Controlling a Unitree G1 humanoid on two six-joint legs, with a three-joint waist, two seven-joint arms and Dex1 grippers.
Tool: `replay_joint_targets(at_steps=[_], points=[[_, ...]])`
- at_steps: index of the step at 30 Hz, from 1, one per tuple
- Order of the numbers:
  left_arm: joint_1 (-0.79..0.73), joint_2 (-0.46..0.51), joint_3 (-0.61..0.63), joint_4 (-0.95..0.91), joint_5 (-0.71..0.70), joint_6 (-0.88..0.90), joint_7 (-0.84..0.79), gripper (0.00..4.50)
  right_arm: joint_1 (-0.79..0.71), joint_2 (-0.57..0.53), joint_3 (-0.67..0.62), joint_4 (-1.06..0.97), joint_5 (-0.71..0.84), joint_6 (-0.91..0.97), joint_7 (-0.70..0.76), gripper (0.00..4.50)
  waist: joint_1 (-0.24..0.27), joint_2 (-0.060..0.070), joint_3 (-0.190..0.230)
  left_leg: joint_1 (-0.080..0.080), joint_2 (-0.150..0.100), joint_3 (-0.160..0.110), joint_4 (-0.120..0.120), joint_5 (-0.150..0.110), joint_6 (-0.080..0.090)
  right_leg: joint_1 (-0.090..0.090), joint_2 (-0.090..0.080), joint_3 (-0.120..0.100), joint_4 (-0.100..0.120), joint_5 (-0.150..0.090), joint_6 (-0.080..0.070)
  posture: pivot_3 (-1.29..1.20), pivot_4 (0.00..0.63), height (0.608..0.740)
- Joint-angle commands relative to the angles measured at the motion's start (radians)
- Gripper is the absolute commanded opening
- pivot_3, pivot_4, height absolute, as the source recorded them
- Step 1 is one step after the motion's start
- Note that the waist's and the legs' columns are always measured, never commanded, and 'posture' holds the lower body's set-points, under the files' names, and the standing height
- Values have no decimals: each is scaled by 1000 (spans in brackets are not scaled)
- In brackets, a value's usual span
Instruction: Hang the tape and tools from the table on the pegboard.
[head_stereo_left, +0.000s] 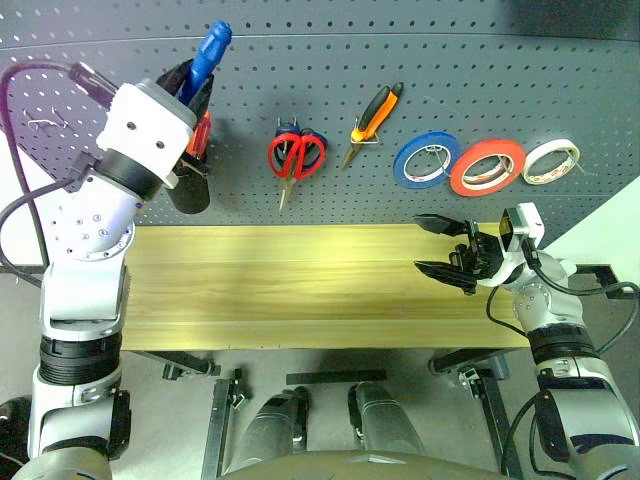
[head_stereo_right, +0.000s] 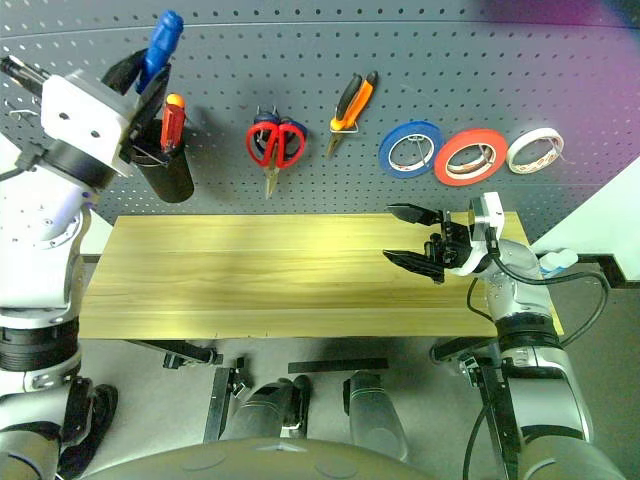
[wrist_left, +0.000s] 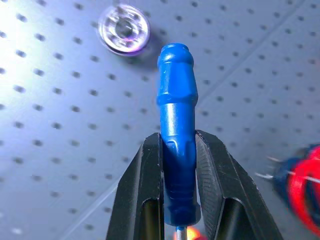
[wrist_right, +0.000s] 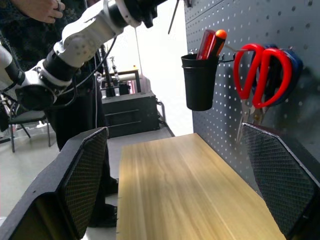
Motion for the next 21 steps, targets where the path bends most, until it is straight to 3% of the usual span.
replay_joint_targets(at_steps=[1, 21], points=[[-31, 20, 46, 28, -26, -59, -17, 517, -20, -11, -5, -3, 6, -17, 5, 4500, 0, 0, 0, 1, 0, 0, 0, 0, 0, 1, 0, 0, 0, 0, 0, -175, 133, 740], [-126, -22, 89, 397, -165, -268, -72, 517, 28, -49, -17, -75, 0, 19, 5, 4500, -2, 0, 0, 4, 0, 0, 0, -1, 1, 3, 0, 1, 0, 0, 0, -217, 180, 740]])
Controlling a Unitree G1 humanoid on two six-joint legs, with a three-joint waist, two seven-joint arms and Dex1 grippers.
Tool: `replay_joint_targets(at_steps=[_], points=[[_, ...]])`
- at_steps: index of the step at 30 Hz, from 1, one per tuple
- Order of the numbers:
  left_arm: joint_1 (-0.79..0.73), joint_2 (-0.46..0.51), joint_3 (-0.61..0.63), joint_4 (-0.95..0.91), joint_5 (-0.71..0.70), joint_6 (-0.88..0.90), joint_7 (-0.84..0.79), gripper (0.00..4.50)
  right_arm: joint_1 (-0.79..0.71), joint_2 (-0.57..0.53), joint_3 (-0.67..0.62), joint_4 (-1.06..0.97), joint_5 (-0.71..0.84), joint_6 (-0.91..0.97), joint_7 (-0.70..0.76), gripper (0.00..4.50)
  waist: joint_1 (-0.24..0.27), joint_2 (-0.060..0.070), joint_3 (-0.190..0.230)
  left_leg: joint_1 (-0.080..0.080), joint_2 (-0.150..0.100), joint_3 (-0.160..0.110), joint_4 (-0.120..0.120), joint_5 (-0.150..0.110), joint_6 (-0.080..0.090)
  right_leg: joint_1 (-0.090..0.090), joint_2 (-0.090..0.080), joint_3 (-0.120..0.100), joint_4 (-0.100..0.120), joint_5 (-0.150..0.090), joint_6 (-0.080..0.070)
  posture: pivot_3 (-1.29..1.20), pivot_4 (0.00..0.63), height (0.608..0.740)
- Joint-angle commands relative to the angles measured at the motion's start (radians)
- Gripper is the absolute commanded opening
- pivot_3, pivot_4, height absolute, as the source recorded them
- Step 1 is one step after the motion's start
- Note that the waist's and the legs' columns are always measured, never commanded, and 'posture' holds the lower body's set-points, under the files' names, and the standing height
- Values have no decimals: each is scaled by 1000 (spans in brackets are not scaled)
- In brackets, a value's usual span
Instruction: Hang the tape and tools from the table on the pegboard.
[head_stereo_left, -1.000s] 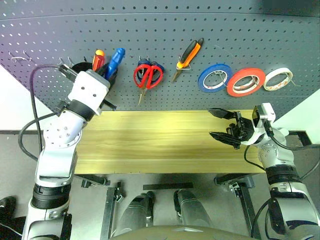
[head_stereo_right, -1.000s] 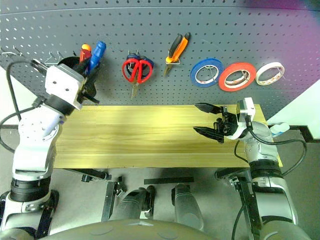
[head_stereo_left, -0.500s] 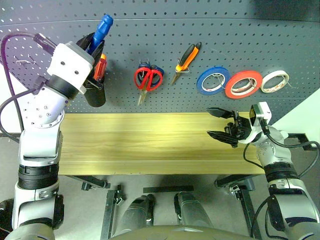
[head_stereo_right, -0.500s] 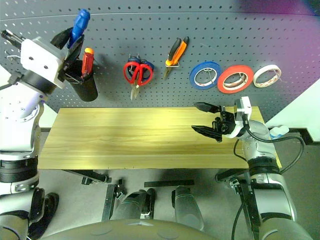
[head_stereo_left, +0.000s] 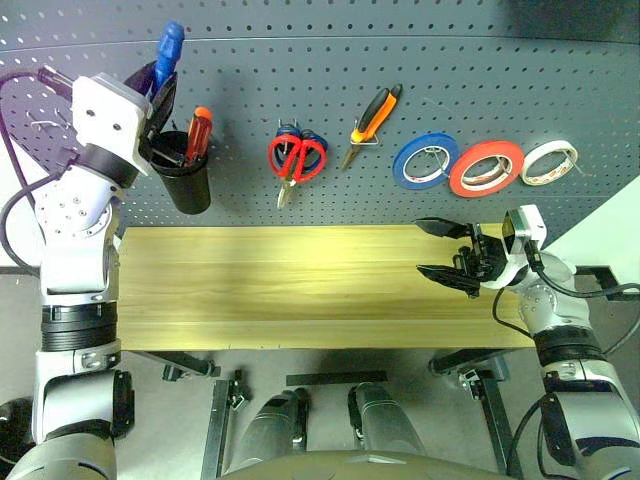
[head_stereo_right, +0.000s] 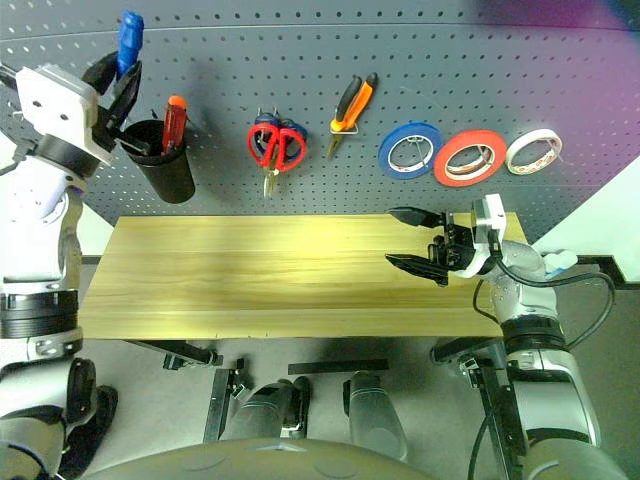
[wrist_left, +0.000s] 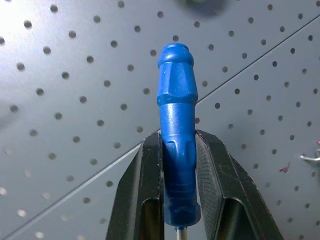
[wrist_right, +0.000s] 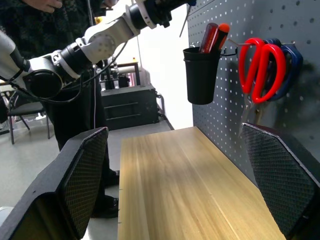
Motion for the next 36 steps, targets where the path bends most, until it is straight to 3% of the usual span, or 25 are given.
replay_joint_targets(at_steps=[1, 17, 36], points=[[-44, 0, 19, 5, -42, -32, -18, 517, 11, -22, -20, -43, 11, 9, 5, 4500, 0, 0, 0, 0, 0, 0, 0, 0, 0, 0, 0, 0, 0, 0, 0, -217, 179, 740], [-61, -64, 11, 291, -23, -163, 9, 517, 34, -33, -43, -78, 0, 28, 5, 4500, -7, 0, 0, 0, 0, 0, 0, 0, 0, 0, 0, 0, 0, 0, 0, -242, 199, 740], [51, -64, 59, 285, -78, -154, 37, 517, 24, -22, -40, -83, 2, 39, 5, 4500, -18, 0, 0, 0, 0, 0, 0, 0, 1, 0, 0, 1, 0, 0, 0, -229, 198, 740]])
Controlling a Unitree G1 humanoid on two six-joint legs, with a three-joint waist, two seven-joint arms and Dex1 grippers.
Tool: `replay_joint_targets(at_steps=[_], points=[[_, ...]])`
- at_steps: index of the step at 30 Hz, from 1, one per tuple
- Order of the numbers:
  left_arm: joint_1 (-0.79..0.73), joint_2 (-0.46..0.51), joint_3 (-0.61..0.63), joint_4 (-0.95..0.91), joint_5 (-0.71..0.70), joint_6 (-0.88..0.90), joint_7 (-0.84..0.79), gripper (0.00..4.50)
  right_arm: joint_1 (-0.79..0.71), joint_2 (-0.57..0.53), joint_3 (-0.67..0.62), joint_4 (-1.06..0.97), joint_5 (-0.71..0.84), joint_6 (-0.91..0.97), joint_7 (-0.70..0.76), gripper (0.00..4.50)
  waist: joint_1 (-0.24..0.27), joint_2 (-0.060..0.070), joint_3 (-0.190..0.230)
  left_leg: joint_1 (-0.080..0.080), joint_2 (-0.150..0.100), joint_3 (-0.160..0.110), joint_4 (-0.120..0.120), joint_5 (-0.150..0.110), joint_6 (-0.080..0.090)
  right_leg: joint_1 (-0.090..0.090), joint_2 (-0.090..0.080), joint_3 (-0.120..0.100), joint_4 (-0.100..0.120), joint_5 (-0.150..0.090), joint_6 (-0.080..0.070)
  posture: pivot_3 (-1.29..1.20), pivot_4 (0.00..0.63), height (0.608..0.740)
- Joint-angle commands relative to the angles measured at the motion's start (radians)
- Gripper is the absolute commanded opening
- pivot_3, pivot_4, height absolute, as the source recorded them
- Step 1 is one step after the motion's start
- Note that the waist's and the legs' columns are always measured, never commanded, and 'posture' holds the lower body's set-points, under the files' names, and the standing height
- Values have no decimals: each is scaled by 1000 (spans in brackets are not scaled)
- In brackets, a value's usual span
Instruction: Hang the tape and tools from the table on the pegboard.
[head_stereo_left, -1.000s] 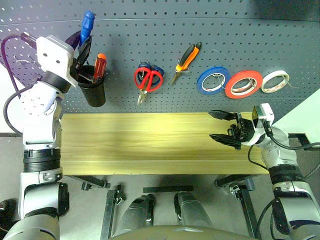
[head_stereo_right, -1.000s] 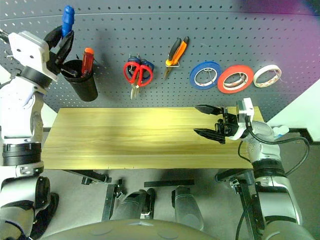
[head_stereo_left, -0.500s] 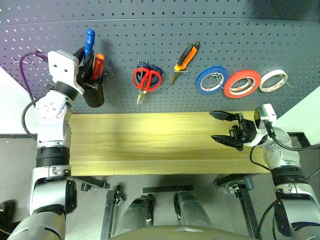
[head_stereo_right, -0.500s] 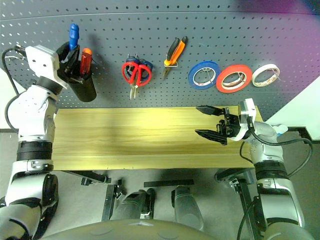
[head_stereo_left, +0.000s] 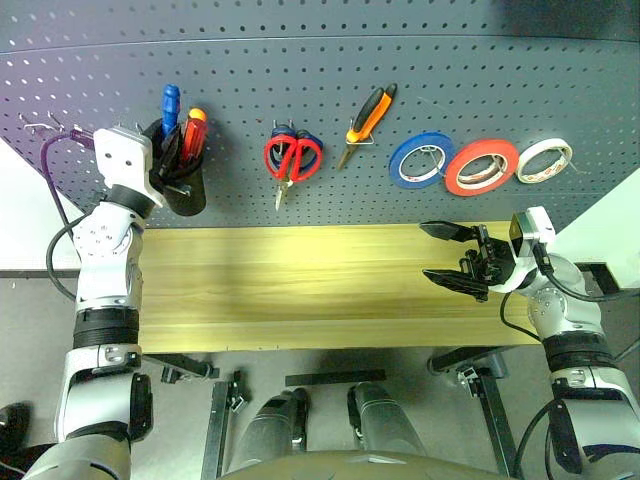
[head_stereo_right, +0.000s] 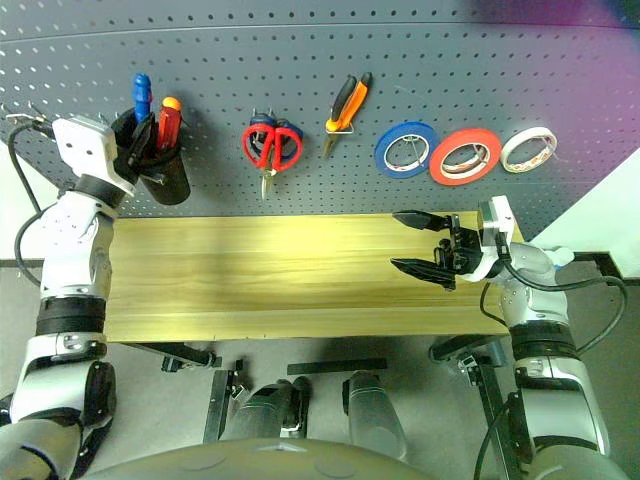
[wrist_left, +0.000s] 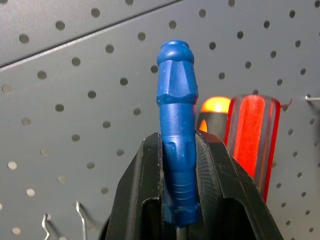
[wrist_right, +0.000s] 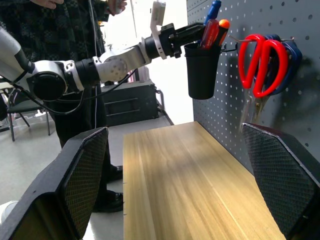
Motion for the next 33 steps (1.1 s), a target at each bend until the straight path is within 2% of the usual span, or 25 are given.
replay_joint_targets(at_steps=[1, 2, 3, 12, 27, 33], points=[[28, 16, 46, -33, -25, 7, 11, 517, -13, -3, -12, -27, 9, -5, 4, 4500, -9, 0, 0, 0, 0, 0, 0, 0, 0, 0, 0, 0, 0, 0, 0, -229, 197, 740], [34, 16, 49, -34, -27, 10, 16, 1222, -14, -3, -11, -25, 7, -7, 4, 4500, -13, 0, 0, 0, 0, 0, 0, 0, 0, 0, 0, 0, 0, 0, 0, -229, 197, 740], [39, 12, 54, -39, -44, 12, 5, 1401, -15, -3, -11, -25, 7, -7, 4, 4500, -16, 0, 0, 0, 0, 0, 0, 0, 0, 0, 0, 0, 0, 0, 0, -228, 197, 740], [67, 2, 69, -95, -80, 31, 15, 4392, -19, -4, -14, -17, 6, -7, 4, 4500, -11, 0, 0, 0, 0, 0, 0, 0, 0, 0, 0, 0, 0, 0, 0, -227, 194, 740], [5, -24, 43, -388, -107, 147, 51, 4484, -46, 3, -17, 1, 71, 28, 4, 4500, -10, 0, 0, 0, 0, 0, 0, 0, 0, 0, 0, 0, 0, 0, 0, -208, 177, 740], [7, -46, -57, -495, -232, 337, -74, 4484, -57, 7, -17, 0, 101, 43, 4, 4500, -9, 0, 0, 0, 0, 0, 0, 0, 0, 1, 0, 0, 0, 0, 0, -208, 165, 740]])
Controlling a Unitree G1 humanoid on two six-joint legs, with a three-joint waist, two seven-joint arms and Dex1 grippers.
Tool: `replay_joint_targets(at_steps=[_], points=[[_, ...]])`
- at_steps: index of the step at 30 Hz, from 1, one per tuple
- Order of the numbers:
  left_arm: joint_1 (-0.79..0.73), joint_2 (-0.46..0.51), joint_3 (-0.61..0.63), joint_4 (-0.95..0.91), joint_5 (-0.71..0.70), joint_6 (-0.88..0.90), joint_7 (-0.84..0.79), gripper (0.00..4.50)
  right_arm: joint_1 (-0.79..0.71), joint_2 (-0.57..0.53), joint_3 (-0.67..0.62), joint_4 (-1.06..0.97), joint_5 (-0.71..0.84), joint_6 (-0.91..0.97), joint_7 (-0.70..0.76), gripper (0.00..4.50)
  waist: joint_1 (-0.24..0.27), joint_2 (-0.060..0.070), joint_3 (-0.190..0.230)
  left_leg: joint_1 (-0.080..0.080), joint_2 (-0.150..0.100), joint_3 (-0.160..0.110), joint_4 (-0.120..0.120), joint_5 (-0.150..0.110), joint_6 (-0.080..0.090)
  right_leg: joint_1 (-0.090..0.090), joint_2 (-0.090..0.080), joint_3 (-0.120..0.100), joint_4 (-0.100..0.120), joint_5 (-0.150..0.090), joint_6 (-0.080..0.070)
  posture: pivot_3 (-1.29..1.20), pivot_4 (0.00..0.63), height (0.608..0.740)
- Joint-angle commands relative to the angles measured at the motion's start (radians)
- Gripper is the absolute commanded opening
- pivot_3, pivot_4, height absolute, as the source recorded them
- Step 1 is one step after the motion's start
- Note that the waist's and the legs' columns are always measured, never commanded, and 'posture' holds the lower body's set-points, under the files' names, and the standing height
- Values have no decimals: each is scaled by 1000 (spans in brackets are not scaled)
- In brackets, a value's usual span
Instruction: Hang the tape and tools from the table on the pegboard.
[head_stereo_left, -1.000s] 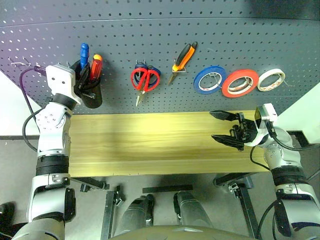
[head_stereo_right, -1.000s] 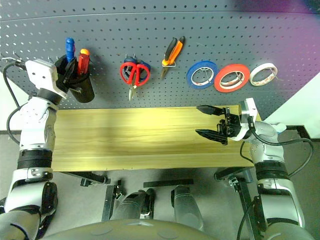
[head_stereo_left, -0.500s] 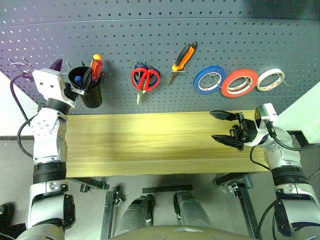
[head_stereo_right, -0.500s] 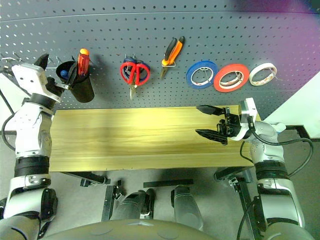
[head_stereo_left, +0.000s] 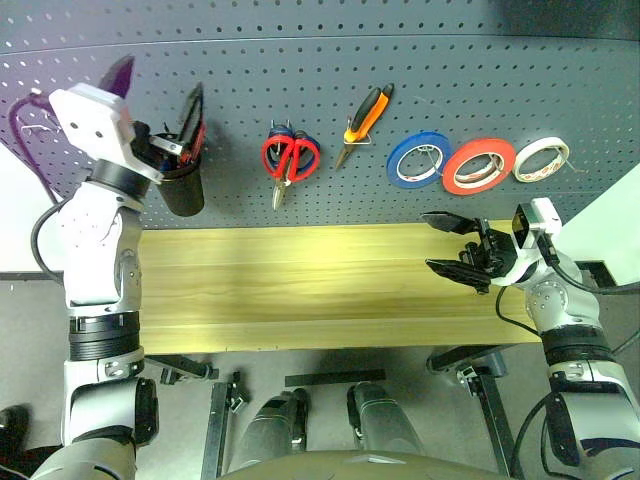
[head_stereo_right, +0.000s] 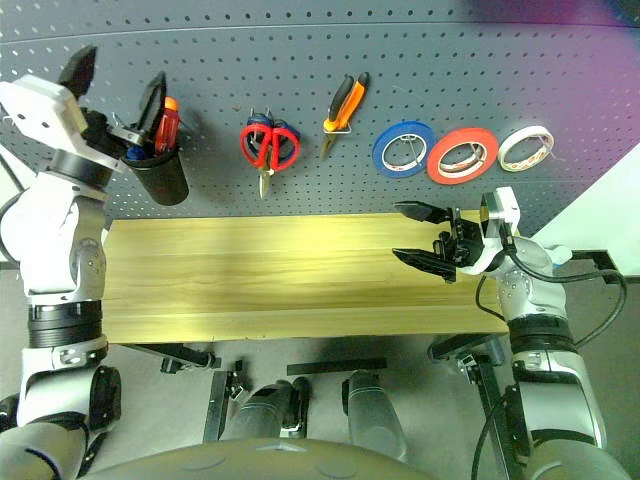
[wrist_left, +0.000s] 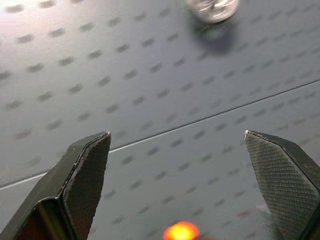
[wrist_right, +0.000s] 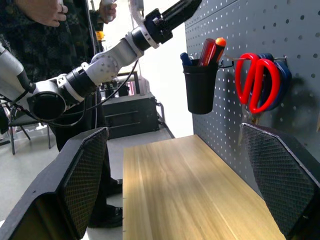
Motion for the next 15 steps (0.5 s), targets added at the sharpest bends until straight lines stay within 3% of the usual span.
replay_joint_targets(at_steps=[1, 9, 15], points=[[10, -7, -60, -80, -79, 114, -77, 4484, -14, 1, -15, -16, 41, 6, 4, 4500, -1, 0, 0, 0, 0, 0, 0, 0, 0, 0, 0, 0, 0, 0, 0, -208, 163, 740], [136, -1, -247, -195, -155, 408, -215, 4484, -10, 4, -12, 4, 37, -33, 4, 4500, -6, 0, 0, 0, 0, 0, 0, 0, 0, 0, 1, 1, 0, 0, 0, -222, 148, 740], [222, 4, -263, -182, -165, 488, -249, 4484, -11, 47, -3, 54, -34, -24, 4, 4500, -8, 4, -5, 1, 0, 0, 0, 0, 0, 0, 1, 1, 0, 0, 0, -225, 137, 740]])
